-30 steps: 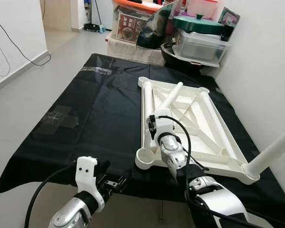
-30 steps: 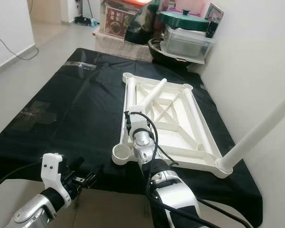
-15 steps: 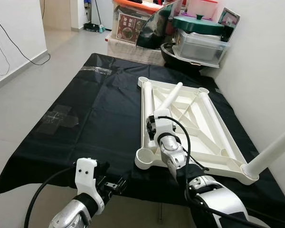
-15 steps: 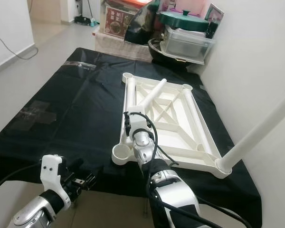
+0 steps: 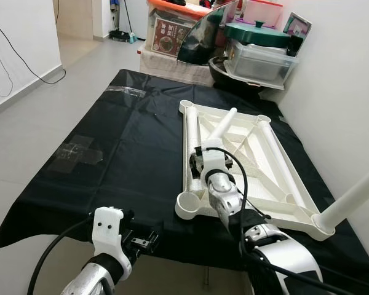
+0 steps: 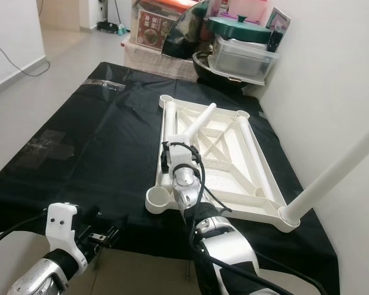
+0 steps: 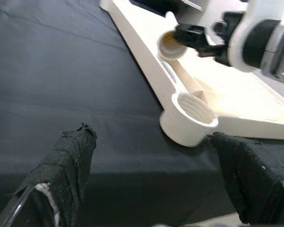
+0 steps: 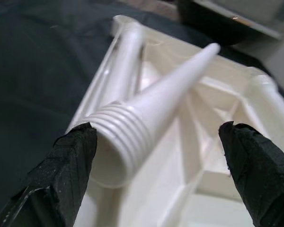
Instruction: Building children table
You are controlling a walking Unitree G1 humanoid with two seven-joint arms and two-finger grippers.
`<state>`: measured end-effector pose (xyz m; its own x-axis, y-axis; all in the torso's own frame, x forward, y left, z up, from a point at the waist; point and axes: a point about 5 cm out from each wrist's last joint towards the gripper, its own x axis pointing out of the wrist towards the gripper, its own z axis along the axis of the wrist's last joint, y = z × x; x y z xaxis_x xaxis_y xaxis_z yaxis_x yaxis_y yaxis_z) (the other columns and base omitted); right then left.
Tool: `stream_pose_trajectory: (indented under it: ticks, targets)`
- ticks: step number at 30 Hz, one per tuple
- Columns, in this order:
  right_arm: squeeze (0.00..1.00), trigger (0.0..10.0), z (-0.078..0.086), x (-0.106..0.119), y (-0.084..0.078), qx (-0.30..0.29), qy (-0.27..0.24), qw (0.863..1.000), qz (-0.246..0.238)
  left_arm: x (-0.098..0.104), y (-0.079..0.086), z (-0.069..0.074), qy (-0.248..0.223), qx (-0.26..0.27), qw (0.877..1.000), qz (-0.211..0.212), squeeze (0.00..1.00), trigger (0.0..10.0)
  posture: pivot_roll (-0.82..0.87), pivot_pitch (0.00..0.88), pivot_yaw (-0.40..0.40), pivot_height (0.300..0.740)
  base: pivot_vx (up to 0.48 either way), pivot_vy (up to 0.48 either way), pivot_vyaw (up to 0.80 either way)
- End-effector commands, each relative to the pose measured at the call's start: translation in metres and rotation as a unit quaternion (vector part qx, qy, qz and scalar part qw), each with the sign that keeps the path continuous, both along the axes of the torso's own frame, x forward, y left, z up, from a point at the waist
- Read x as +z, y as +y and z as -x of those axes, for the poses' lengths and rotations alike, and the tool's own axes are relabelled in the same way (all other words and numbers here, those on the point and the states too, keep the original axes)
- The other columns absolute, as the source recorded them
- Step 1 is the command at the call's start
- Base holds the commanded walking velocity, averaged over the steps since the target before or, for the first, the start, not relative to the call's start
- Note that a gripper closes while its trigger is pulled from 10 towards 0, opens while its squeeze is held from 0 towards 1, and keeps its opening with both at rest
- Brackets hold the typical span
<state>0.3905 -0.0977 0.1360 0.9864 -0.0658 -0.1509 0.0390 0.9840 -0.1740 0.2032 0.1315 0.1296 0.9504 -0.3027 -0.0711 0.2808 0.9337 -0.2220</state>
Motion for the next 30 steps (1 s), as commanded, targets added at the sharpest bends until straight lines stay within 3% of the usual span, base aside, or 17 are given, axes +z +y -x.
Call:
stream_pose_trajectory:
  ticks: [1, 2, 3, 4, 13, 16, 19, 30]
  targets:
    - [0.66, 10.0, -0.002, 0.003, -0.008, -0.020, -0.009, 1.000, -0.002, 0.004, 0.000, 0.001, -0.008, 0.003, 1.000, -0.003, 0.00, 10.0, 0.20, 0.000, -0.202, 0.740, 0.000, 0.000, 0.00]
    - [0.09, 10.0, -0.001, 0.003, -0.008, -0.023, -0.011, 1.000, -0.003, 0.009, 0.000, 0.000, -0.021, 0.002, 1.000, -0.014, 0.00, 10.0, 0.19, 0.000, -0.196, 0.740, 0.000, 0.000, 0.00]
    - [0.09, 10.0, -0.001, 0.003, -0.008, -0.023, -0.011, 1.000, -0.003, 0.009, 0.000, 0.000, -0.021, 0.002, 1.000, -0.014, 0.00, 10.0, 0.19, 0.000, -0.196, 0.740, 0.000, 0.000, 0.00]
    - [0.00, 10.0, 0.000, 0.002, -0.006, -0.022, -0.010, 1.000, -0.006, 0.013, 0.001, -0.001, -0.033, 0.001, 0.999, -0.025, 0.00, 10.0, 0.18, 0.000, -0.191, 0.740, 0.000, 0.000, 0.00]
    - [0.00, 10.0, 0.004, -0.003, 0.007, -0.002, -0.002, 1.000, -0.014, 0.020, 0.004, -0.001, -0.045, -0.001, 0.998, -0.054, 0.00, 10.0, 0.18, 0.000, -0.193, 0.740, 0.000, 0.000, 0.00]
    - [0.00, 10.0, 0.008, -0.002, 0.020, 0.016, -0.011, 0.999, -0.027, 0.022, 0.004, 0.008, -0.039, 0.001, 0.997, -0.066, 0.00, 10.0, 0.17, 0.006, -0.182, 0.740, 0.000, 0.000, 0.00]
    - [0.00, 10.0, 0.010, -0.002, 0.023, 0.021, -0.017, 0.999, -0.025, 0.021, 0.004, 0.010, -0.036, 0.001, 0.997, -0.067, 0.00, 10.0, 0.17, 0.016, -0.178, 0.740, 0.000, 0.000, 0.00]
    - [0.00, 10.0, 0.016, -0.009, 0.017, 0.004, -0.016, 1.000, -0.019, 0.021, 0.005, 0.017, -0.021, -0.014, 0.996, -0.081, 0.00, 10.0, 0.15, 0.070, -0.138, 0.740, 0.000, 0.000, 0.00]
